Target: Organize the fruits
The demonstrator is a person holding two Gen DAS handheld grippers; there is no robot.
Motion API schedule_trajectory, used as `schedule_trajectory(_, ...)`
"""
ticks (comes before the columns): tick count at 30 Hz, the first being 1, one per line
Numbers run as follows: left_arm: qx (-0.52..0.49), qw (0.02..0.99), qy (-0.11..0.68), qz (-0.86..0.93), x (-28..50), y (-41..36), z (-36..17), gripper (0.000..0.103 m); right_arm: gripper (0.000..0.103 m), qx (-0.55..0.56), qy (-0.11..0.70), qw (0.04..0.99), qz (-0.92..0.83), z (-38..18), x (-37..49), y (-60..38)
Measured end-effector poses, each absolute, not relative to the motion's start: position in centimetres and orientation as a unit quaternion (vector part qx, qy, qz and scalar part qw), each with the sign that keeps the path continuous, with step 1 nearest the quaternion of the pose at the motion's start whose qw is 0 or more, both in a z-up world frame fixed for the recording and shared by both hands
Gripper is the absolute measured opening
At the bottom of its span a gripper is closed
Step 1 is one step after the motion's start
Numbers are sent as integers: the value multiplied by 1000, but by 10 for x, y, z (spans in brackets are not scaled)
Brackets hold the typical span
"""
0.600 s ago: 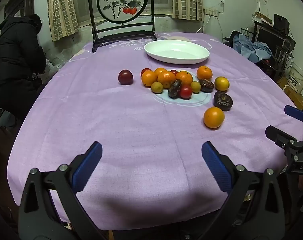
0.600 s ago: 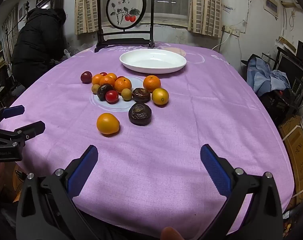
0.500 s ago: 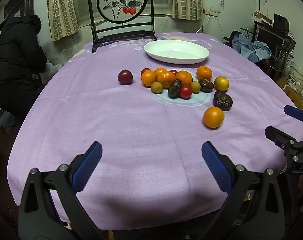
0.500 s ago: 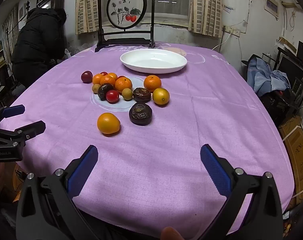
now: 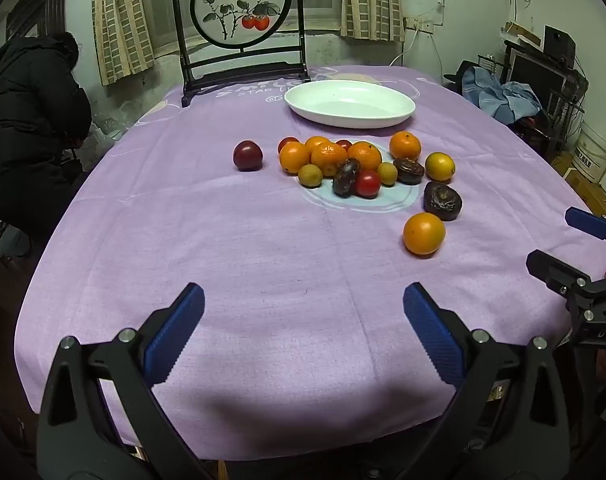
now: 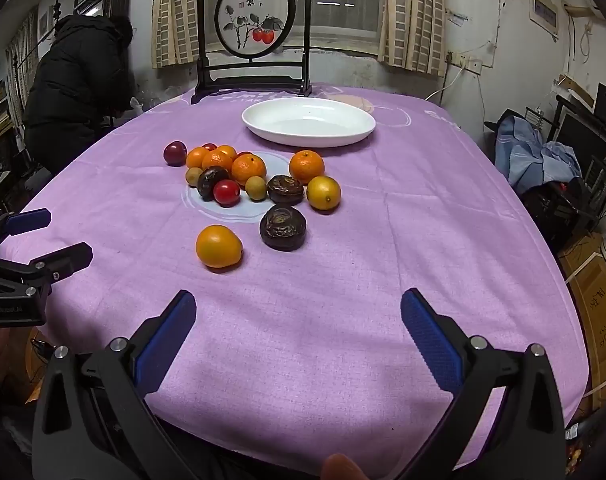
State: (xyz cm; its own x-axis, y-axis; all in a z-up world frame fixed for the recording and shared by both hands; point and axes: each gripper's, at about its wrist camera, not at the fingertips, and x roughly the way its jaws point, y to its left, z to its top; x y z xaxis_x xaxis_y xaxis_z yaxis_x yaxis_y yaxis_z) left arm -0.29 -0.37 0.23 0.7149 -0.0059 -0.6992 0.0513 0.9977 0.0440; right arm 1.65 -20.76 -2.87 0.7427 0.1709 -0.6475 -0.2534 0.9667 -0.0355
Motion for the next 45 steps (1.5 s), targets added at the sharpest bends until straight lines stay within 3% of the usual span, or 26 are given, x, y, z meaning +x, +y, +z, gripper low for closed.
schedule_trajectory(45,34,925,379,-14,-5,-7,2,101,102,-65,340,930,121,-30,18,-205)
